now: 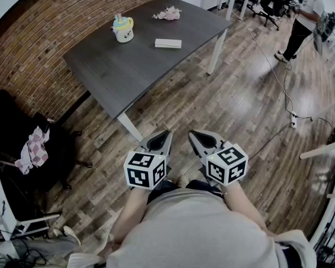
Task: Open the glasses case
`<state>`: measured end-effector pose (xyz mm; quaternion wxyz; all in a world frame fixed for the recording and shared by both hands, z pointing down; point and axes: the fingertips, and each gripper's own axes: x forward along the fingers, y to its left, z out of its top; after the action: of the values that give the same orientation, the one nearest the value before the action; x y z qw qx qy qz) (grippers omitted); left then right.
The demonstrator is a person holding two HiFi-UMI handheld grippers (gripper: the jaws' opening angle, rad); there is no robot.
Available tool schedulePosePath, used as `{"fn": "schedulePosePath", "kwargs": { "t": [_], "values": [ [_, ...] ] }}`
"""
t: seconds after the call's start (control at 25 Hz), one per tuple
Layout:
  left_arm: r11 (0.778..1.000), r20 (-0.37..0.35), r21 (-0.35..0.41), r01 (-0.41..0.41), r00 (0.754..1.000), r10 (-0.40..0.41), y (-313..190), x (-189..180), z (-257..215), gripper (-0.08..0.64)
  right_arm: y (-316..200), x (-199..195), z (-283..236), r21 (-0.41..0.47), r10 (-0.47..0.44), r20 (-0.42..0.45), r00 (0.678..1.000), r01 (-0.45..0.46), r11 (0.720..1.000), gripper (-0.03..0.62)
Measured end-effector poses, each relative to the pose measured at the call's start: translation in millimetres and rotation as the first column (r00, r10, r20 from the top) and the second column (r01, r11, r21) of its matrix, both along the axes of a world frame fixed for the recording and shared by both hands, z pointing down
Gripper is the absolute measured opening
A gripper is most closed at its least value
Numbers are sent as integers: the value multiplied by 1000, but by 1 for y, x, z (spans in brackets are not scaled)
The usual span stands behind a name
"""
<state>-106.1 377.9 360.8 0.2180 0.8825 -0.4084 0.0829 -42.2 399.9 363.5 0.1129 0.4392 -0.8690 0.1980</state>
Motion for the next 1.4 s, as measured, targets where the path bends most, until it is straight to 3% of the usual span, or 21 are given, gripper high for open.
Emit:
{"fn": "schedulePosePath", "kwargs": {
  "t": [0.6,0.88,1.0,1.24,1.32,1.4],
  "values": [
    [1000,27,-19,9,1000,-9,-8,18,11,40,-3,5,-3,35,-69,36,997,68,997,6],
    [998,30,21,65,997,-65,-20,27,6,41,-15,34,2,34,-27,13,1000,27,999,8],
    [996,37,25,83,996,-84,-18,30,6,43,-17,41,5,19,-21,11,1000,21,1000,57],
    [992,43,23,123,991,-124,-12,26,13,46,-11,39,11,15,-36,45,998,35,999,83],
    [993,39,21,118,992,-118,-13,26,14,143,-14,40,14,10,-31,49,998,31,999,92],
    [994,46,24,109,993,-110,-17,27,14,156,-20,40,14,10,-26,53,998,25,1000,92]
  ]
}}
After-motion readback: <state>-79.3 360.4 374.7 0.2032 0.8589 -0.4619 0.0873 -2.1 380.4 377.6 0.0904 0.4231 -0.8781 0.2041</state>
